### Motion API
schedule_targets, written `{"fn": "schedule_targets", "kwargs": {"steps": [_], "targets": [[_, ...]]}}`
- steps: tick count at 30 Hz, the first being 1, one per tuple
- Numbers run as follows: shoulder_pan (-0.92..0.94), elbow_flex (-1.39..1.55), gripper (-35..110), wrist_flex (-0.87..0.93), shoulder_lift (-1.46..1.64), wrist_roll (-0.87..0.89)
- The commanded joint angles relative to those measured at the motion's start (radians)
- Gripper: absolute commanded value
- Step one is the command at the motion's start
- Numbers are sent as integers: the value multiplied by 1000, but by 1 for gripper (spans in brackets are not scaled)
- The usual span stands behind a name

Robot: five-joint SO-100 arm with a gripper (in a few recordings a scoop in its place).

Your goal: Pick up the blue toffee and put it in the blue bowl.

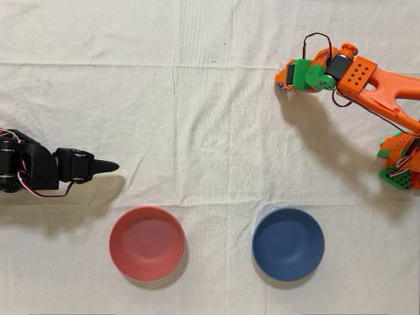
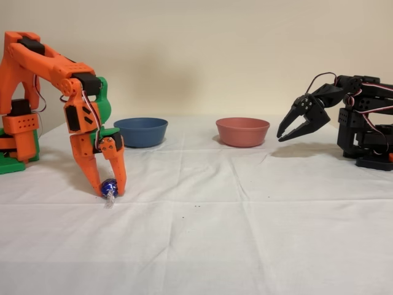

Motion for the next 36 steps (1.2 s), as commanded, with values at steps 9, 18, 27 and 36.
{"fn": "schedule_targets", "kwargs": {"steps": [9, 18, 27, 36], "targets": [[-37, 14, 15, 64, 216, -32], [-161, 26, 16, 176, 431, -8], [-327, -54, 16, 288, 568, 21], [-565, -130, 16, 368, 653, 64]]}}
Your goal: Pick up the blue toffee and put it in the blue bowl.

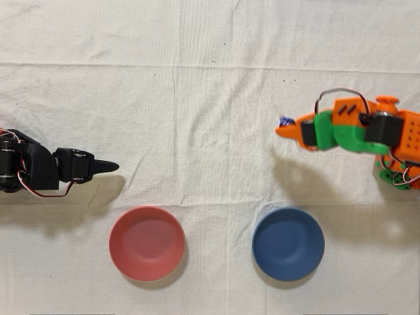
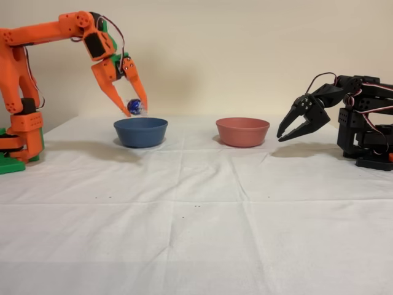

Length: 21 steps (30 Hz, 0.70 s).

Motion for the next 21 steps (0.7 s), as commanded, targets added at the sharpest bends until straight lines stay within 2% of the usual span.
{"fn": "schedule_targets", "kwargs": {"steps": [1, 15, 21], "targets": [[-110, -91, 16, 41, 117, 6], [-486, -324, 16, 152, 15, 124], [-606, -336, 16, 160, -29, 172]]}}
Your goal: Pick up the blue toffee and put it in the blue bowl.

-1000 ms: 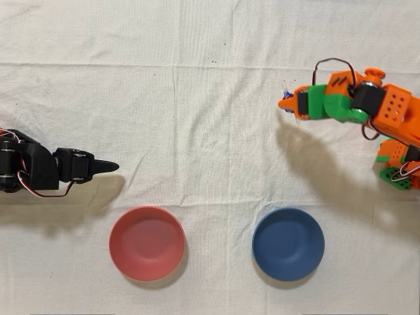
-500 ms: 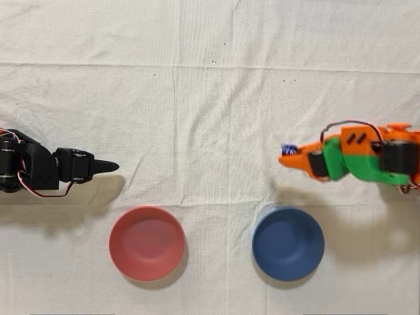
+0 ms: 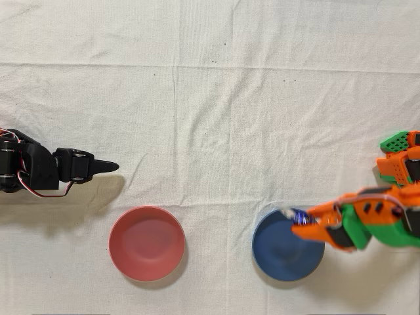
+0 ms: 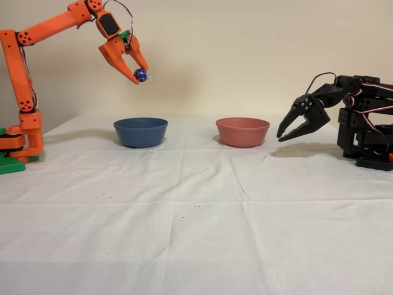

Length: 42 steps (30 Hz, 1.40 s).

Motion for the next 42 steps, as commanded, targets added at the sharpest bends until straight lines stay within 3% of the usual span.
{"fn": "schedule_targets", "kwargs": {"steps": [1, 12, 42], "targets": [[-78, -51, 16, 15, 5, 17], [-176, -2, 16, -34, -86, 95], [-114, 150, 21, -184, -233, 80]]}}
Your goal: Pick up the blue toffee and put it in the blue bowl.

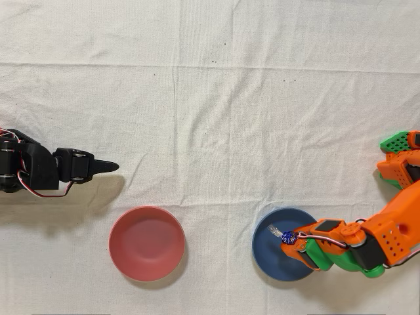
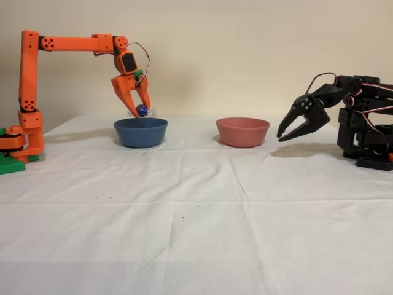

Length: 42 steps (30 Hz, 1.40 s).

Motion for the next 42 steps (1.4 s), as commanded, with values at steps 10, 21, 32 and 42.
{"fn": "schedule_targets", "kwargs": {"steps": [10, 21, 32, 42], "targets": [[-9, -3, 40, 8, 54, 2], [-26, -2, 47, 40, 60, -20], [8, 21, 44, 75, 137, -35], [155, 114, 25, 110, 325, -124]]}}
